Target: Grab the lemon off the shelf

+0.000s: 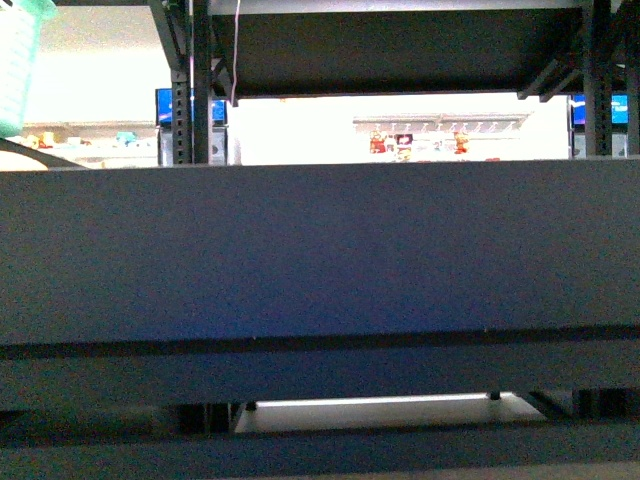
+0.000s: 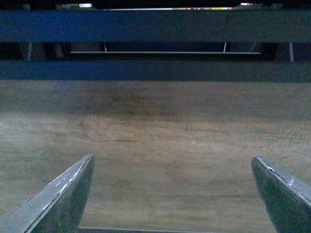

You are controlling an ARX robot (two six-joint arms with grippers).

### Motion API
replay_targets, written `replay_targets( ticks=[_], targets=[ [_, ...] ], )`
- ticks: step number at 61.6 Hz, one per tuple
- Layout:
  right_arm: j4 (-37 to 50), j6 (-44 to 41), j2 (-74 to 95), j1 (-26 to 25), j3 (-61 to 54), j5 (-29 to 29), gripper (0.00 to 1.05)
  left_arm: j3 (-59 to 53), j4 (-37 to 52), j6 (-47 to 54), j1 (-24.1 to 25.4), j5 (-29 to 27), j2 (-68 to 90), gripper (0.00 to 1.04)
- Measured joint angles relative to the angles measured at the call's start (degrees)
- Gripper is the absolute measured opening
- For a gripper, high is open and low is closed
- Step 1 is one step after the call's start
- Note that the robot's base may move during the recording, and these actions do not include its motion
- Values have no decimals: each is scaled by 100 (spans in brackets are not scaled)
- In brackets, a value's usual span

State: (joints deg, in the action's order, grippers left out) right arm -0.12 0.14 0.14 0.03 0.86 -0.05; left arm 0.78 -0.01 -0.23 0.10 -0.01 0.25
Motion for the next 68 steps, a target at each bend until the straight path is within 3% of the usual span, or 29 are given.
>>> replay_targets(
  ticks=[68],
  targets=[
    [0, 0, 0, 0, 0, 2, 97, 0, 0, 0, 0, 0, 0, 97]
  ],
)
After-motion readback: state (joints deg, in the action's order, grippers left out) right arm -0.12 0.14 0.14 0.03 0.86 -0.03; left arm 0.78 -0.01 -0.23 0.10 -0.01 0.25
